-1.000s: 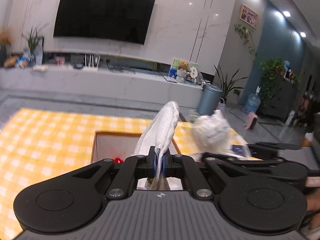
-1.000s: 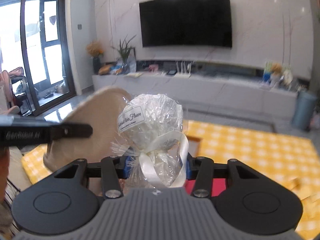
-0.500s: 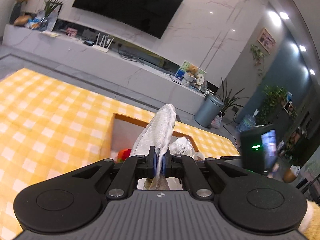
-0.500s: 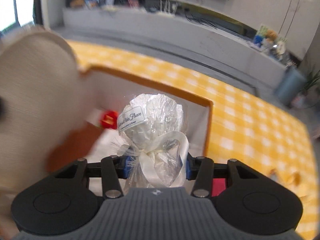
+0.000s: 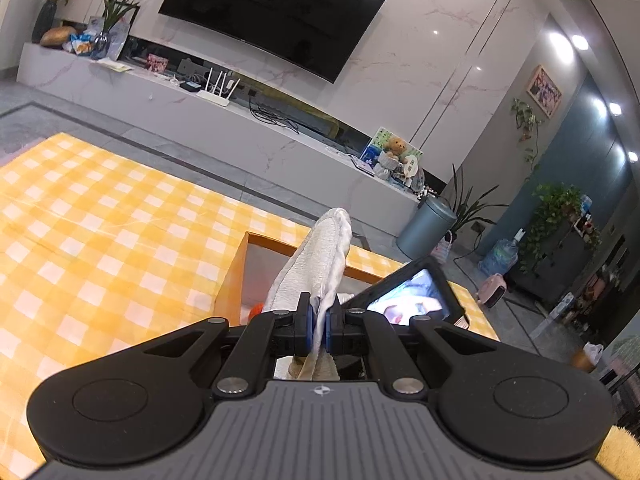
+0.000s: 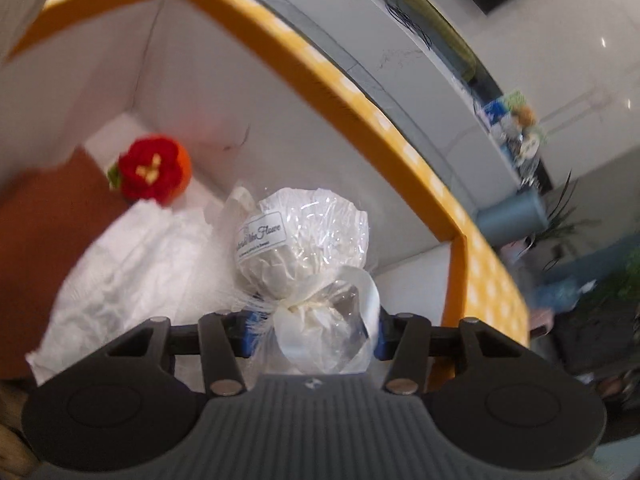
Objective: Organize soft objects
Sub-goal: 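Release the wrapped gift into the box with the right tool while the left tool holds the pouch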
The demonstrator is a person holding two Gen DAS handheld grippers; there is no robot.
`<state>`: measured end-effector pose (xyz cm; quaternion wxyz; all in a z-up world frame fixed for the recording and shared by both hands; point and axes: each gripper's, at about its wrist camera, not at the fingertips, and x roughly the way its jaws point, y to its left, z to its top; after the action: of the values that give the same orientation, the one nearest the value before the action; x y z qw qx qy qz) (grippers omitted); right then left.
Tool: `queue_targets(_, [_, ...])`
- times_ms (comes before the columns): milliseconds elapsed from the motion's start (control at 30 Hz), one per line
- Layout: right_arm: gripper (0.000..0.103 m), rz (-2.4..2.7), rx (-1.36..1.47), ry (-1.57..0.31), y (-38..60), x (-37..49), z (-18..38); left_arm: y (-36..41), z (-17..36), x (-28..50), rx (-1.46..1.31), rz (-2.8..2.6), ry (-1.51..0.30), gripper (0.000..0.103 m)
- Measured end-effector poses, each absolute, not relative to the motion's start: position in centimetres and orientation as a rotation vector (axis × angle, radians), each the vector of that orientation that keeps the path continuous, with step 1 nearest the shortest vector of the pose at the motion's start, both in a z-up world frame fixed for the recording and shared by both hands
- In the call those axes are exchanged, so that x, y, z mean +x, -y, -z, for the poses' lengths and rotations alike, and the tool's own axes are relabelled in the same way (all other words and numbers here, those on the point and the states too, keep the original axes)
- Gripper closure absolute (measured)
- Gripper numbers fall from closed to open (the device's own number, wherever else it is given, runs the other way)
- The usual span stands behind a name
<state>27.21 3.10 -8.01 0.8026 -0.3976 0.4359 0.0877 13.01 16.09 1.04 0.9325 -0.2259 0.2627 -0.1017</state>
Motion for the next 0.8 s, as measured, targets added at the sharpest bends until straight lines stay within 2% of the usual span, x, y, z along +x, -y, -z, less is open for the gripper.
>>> queue_targets(67, [0.055,-0.223,-0.795,-1.02,-2.7,27.6,8.6,-16.1,-1.2,12.9,-0.463,0.213,-0.534,0.097])
queue_targets(133, [0.054,-0.213,-0.777,-0.992,-2.5,27.4,8.2,-16.2,-1.2,12.9,-0.466,0.215,-0.535,0.097])
queue_targets(167, [0.046,-0.218,-0.785,-0.974,-2.6,27.1,7.9,-16.2,-1.2,12.9,-0.466,0.214,-0.537,0.097])
queue_targets(267, [0.009,-0.239,-0.848,-0.896,-2.7,25.5,6.4,-16.5,-1.2,13.0,-0.474,0.208,-0.542,0.097])
queue_targets(500, [0.007,-0.358,-0.77,-0.849,-1.6,23.7,0.7,-17.0,-1.4,12.8,-0.5,0.211,-0.533,0.097])
queue_targets(533, [0.008,-0.377,-0.739,-0.84,-1.2,23.7,-0.1,-17.1,-1.4,12.7,-0.501,0.21,-0.53,0.097])
queue_targets(567, [0.016,-0.4,-0.705,-0.834,-1.0,23.6,-0.7,-17.1,-1.5,12.7,-0.502,0.209,-0.528,0.097])
queue_targets(600, [0.033,-0.43,-0.674,-0.833,-0.8,23.5,-1.3,-17.0,-1.5,12.7,-0.501,0.209,-0.529,0.097])
queue_targets(633, [0.042,-0.453,-0.654,-0.837,-0.7,23.6,-1.5,-17.0,-1.4,12.7,-0.499,0.209,-0.531,0.097])
queue_targets(667, [0.058,-0.461,-0.637,-0.85,-0.6,23.8,-1.7,-16.9,-1.4,12.8,-0.497,0.208,-0.534,0.097])
queue_targets(700, [0.069,-0.452,-0.627,-0.861,-0.8,23.5,-1.3,-16.9,-1.4,12.8,-0.495,0.205,-0.537,0.097])
queue_targets(733, [0.074,-0.438,-0.626,-0.872,-0.9,23.8,-0.9,-16.8,-1.4,12.8,-0.494,0.203,-0.54,0.097])
queue_targets(767, [0.084,-0.427,-0.637,-0.883,-0.9,24.0,-0.4,-16.8,-1.4,12.9,-0.493,0.201,-0.543,0.097])
queue_targets(800, [0.088,-0.42,-0.649,-0.901,-0.9,24.6,0.5,-16.7,-1.3,12.9,-0.491,0.199,-0.546,0.097])
